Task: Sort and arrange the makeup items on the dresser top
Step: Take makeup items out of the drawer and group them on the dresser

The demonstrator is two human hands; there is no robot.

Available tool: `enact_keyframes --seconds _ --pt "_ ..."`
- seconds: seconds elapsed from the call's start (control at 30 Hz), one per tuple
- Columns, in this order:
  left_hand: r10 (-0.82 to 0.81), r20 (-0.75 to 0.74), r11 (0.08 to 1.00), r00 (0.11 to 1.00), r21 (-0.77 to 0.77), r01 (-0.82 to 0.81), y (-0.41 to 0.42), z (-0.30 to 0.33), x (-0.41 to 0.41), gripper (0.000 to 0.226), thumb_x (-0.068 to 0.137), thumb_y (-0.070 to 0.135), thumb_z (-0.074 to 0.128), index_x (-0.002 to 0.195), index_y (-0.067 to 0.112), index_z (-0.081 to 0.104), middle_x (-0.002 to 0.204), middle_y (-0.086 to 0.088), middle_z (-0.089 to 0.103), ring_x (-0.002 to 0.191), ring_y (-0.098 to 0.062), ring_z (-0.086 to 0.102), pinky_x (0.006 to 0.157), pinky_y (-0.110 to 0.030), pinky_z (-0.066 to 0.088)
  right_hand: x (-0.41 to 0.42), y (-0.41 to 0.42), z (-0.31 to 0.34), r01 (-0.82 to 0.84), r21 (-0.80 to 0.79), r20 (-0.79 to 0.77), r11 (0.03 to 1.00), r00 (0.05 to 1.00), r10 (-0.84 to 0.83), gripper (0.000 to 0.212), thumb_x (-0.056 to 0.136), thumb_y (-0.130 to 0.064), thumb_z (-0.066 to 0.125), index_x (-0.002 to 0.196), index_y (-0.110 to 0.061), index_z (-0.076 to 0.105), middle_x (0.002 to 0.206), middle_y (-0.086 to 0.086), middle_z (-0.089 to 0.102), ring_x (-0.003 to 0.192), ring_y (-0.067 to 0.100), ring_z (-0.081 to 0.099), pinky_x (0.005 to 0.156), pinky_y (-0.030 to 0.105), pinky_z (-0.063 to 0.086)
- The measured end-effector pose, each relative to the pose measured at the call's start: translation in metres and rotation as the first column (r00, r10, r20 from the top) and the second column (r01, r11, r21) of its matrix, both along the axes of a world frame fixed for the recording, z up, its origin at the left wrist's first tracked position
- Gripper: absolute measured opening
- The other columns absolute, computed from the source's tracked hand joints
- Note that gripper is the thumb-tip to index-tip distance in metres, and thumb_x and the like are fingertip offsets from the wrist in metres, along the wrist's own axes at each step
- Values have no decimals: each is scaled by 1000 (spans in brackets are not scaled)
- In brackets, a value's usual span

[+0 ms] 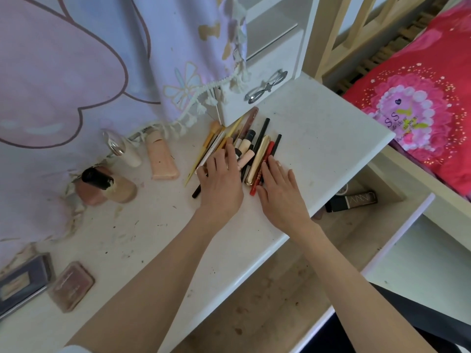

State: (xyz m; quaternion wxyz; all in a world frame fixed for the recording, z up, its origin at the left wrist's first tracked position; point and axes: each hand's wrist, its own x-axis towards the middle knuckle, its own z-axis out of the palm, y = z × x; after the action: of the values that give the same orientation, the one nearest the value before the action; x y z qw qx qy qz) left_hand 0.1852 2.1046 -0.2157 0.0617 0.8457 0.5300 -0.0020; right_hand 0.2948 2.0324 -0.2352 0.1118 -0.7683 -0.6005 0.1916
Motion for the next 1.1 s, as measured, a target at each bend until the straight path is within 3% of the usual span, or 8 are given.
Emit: enact_keyframes --seconds 0.1,0.17,0.43,0.8,1.1 --pt "-93 -12 995 996 -23 92 -5 -4 -2 62 99 23 33 148 11 -4 157 -7 -4 142 -24 9 109 -47 19 2 -2 -3 -9 -33 42 999 999 11 56 102 -34 20 149 -13 0 158 5 -8 145 20 -8 116 35 -8" --pt "-127 -39 992 991 -27 126 -6 -8 -6 61 100 27 27 147 11 -7 156 -6 -14 144 -22 1 113 -46 14 2 -4 -4 -11 -39 64 999 998 14 57 102 -36 18 149 -13 -3 158 4 -9 145 19 -11 116 36 -11" --pt "-85 -36 991 996 -102 81 3 -7 -6 64 99 42 17 146 9 -10 156 -2 -15 144 -21 -8 115 -47 -1 2 -8 -4 2 -48 81 999 997 2 62 99 -45 16 148 -16 -7 157 1 -12 144 17 -13 115 38 -12" --pt "-92 -107 986 990 -150 75 1 -11 -9 65 98 45 14 147 8 -8 156 -8 -10 144 -23 -9 116 -46 -1 7 -13 -9 -13 -72 125 997 992 22 62 99 -48 14 148 -18 -10 157 1 -14 144 15 -15 113 35 -16" --pt "-164 38 983 986 -77 166 -13 -4 -13 62 97 41 17 148 12 -5 156 -7 -9 144 -23 -8 116 -44 -2 15 -25 -6 -52 25 57 998 997 51 58 101 -38 17 147 -14 -9 157 2 -9 145 14 -10 113 27 -13"
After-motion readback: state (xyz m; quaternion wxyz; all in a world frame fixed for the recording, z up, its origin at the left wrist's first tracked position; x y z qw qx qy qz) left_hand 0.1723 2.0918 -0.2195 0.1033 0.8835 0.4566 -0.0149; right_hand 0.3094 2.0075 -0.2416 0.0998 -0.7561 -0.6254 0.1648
